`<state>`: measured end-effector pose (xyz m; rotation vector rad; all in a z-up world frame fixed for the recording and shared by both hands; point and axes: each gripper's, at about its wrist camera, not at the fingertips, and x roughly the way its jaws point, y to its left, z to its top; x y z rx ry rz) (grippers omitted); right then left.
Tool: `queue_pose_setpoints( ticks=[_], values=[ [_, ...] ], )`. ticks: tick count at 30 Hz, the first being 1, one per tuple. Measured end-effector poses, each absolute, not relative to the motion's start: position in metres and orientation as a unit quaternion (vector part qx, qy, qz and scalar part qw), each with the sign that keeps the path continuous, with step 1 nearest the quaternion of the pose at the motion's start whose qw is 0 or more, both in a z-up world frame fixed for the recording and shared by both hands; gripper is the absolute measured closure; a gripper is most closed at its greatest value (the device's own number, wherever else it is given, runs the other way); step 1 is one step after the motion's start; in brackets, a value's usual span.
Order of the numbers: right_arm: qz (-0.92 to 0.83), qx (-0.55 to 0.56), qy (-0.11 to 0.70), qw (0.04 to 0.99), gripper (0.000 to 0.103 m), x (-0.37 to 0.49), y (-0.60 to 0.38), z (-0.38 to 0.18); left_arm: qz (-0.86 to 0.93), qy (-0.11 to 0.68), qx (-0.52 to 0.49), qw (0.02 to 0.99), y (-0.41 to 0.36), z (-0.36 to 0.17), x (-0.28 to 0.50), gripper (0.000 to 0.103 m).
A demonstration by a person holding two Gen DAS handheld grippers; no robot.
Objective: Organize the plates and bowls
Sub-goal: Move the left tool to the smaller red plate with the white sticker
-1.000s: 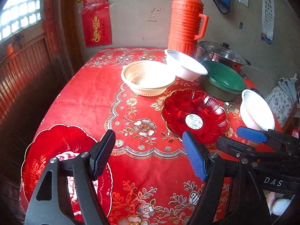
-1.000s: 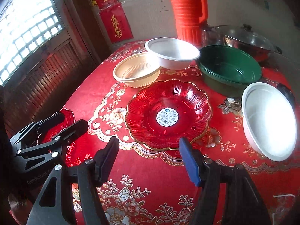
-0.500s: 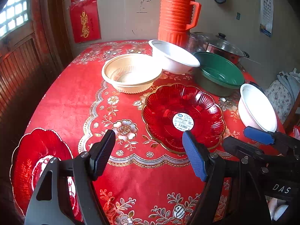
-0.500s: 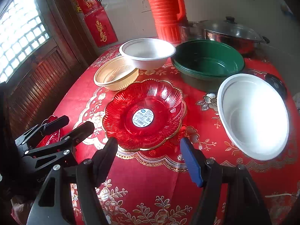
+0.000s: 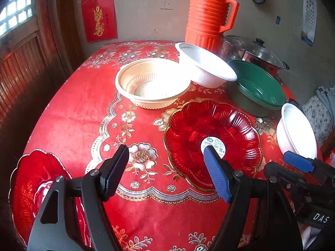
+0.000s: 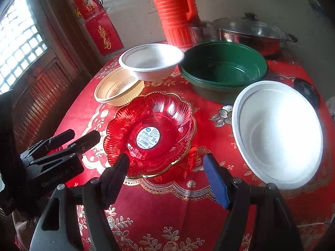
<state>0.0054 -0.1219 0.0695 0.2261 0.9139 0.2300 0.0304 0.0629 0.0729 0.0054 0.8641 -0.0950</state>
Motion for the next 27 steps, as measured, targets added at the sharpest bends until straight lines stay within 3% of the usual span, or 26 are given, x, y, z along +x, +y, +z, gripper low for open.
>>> queue_pose_setpoints(
  ticks=[27],
  values=[
    [0.101, 0.099, 0.473, 0.87, 0.03, 0.058, -0.126, 0.047, -0.028, 0.477, 0.002, 0.878, 0.056, 0.037, 0.079, 0.028]
  ],
)
